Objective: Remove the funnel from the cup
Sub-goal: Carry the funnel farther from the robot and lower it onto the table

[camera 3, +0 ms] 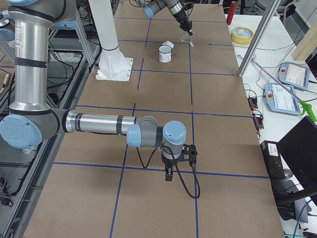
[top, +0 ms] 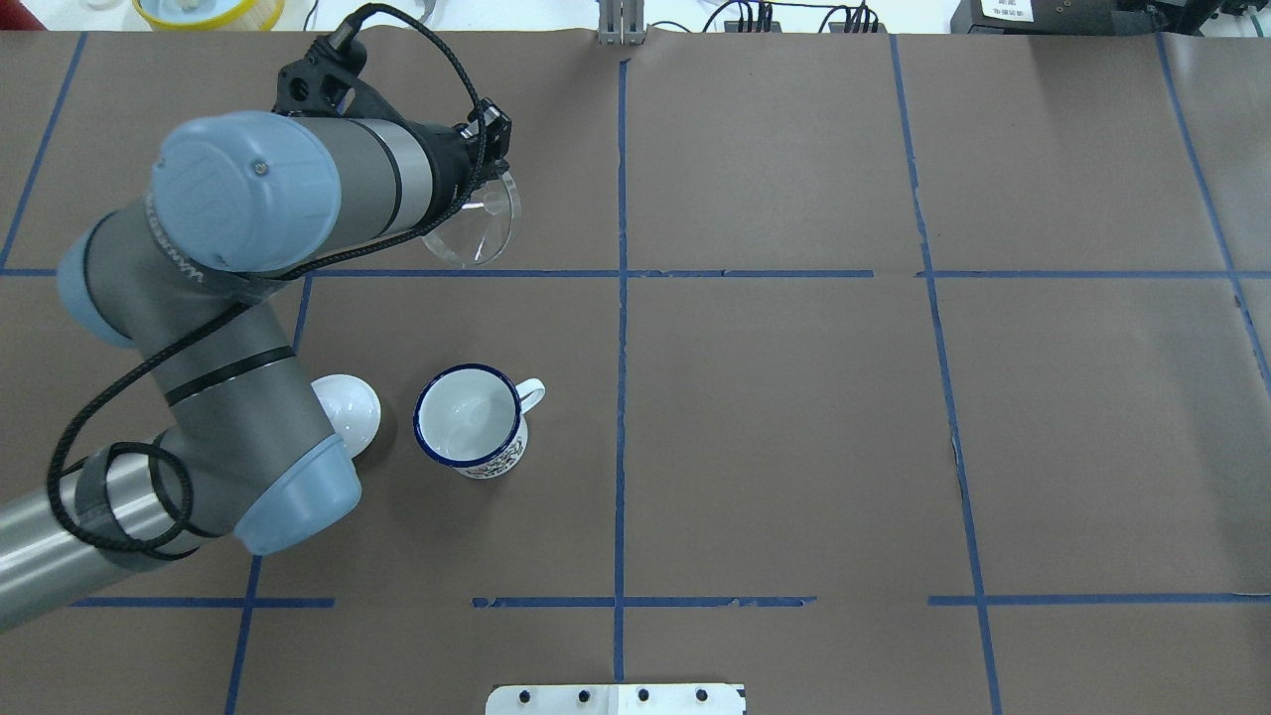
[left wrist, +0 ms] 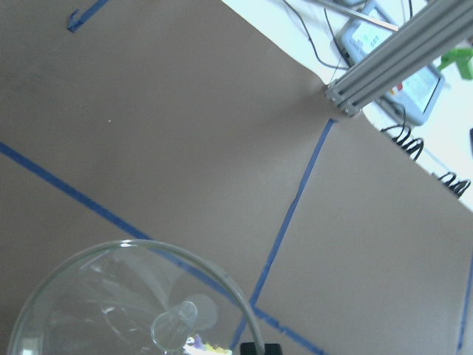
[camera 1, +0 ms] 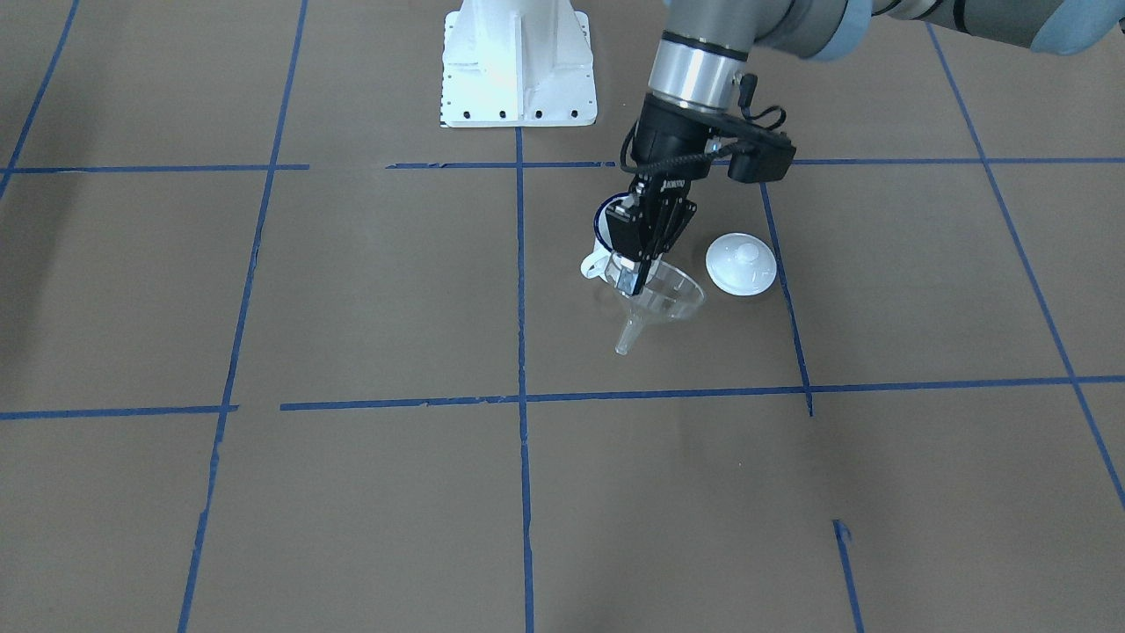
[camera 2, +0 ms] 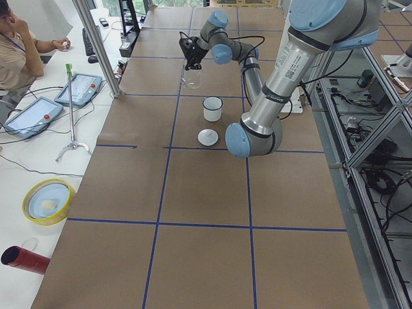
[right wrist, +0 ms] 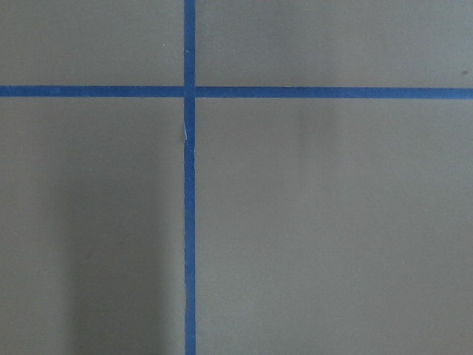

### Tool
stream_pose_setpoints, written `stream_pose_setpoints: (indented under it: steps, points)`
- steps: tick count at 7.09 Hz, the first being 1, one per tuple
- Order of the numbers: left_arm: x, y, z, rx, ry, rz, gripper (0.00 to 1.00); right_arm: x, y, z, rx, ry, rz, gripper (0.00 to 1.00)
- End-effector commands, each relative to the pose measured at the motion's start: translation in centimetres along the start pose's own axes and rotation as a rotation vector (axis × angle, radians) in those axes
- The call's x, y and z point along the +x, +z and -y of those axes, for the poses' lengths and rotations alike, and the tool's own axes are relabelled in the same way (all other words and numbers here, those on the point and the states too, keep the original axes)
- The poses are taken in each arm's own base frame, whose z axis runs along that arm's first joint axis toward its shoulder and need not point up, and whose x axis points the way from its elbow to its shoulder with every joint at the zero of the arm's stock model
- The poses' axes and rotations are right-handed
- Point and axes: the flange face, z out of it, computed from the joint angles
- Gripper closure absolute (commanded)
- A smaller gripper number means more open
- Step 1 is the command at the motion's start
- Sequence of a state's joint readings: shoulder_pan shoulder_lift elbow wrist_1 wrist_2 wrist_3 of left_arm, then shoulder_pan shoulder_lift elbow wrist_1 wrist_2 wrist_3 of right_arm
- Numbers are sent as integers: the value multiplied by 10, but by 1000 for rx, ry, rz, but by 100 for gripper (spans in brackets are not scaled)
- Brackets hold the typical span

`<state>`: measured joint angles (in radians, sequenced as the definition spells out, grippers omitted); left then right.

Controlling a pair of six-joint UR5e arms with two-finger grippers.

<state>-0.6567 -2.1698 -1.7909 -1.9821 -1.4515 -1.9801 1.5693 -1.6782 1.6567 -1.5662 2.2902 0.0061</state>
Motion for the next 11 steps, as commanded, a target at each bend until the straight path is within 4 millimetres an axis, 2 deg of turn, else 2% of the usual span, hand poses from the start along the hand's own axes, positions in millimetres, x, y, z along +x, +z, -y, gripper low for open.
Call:
stream_pose_setpoints:
  steps: [1,2,3,6,7,8,9,10,11]
  points:
    - [-42,87,56,124,-135,-71,100,0,0,0,0,0,0,0]
    - [-65,119,89,185,-145,-95,100,0,0,0,0,0,0,0]
    - [-83,137,104,190,-148,-107,100,0,0,0,0,0,0,0]
    - [-122,172,116,192,-140,-95,100,0,0,0,0,0,0,0]
    - [-127,178,118,195,-134,-87,97,0,0,0,0,0,0,0]
    - [-125,177,117,193,-131,-90,78,0,0,0,0,0,0,0]
    - [-125,177,117,195,-83,-85,23,0,0,0,0,0,0,0]
    - [-124,176,118,194,-65,-85,0,0,0,0,0,0,0,0]
    - [-106,163,124,193,5,-114,0,0,0,0,0,0,0,0]
